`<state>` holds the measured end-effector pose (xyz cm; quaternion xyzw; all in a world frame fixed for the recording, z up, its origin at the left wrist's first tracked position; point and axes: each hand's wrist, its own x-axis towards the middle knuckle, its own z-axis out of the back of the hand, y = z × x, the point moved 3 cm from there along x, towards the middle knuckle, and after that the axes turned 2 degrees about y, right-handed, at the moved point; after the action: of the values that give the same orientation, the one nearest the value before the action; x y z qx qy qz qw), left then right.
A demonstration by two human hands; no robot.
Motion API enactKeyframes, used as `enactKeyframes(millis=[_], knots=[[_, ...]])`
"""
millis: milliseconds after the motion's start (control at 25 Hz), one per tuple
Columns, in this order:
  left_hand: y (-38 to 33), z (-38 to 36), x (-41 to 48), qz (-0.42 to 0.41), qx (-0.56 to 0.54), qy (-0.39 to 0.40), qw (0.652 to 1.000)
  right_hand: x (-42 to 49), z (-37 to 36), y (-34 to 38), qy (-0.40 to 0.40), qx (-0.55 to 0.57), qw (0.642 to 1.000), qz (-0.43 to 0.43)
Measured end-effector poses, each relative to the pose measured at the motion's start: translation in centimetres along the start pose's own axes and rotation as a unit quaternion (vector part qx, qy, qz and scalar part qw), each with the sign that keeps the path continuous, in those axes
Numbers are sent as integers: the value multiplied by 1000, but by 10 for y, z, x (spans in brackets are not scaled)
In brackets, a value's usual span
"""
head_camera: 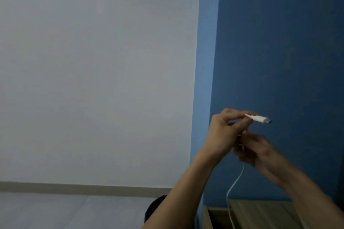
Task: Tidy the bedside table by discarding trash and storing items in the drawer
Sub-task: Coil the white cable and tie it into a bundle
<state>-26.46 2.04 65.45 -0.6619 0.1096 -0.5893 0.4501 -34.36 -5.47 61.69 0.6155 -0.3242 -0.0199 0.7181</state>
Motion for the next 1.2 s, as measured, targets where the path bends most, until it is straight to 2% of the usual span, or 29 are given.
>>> enactKeyframes(millis=[80,160,240,360,480,600,720,840,920,1080,1200], knots=[[-8,17,0,-30,38,18,999,6,5,7,-18,22,999,33],[-12,32,-2,-14,36,78,996,12,11,16,-52,28,996,70],[-17,38,-3,50,-61,122,989,17,14,29,-80,-25,990,110],[-25,31,-7,168,-254,131,943,20,11,53,-93,-176,962,186],[-32,22,-8,210,-252,155,932,19,6,76,-113,-232,936,239],[-36,15,-7,238,-267,179,916,21,9,89,-134,-244,928,248],[-40,12,-2,206,-307,195,908,22,13,95,-113,-214,941,236],[-43,6,4,210,-303,204,907,23,15,105,-95,-245,934,243],[-46,4,9,190,-278,194,921,24,19,111,-64,-239,939,240],[-53,13,22,101,-226,144,958,27,40,113,24,-171,971,166],[-55,13,27,85,-187,153,967,33,55,115,-16,-182,971,157]])
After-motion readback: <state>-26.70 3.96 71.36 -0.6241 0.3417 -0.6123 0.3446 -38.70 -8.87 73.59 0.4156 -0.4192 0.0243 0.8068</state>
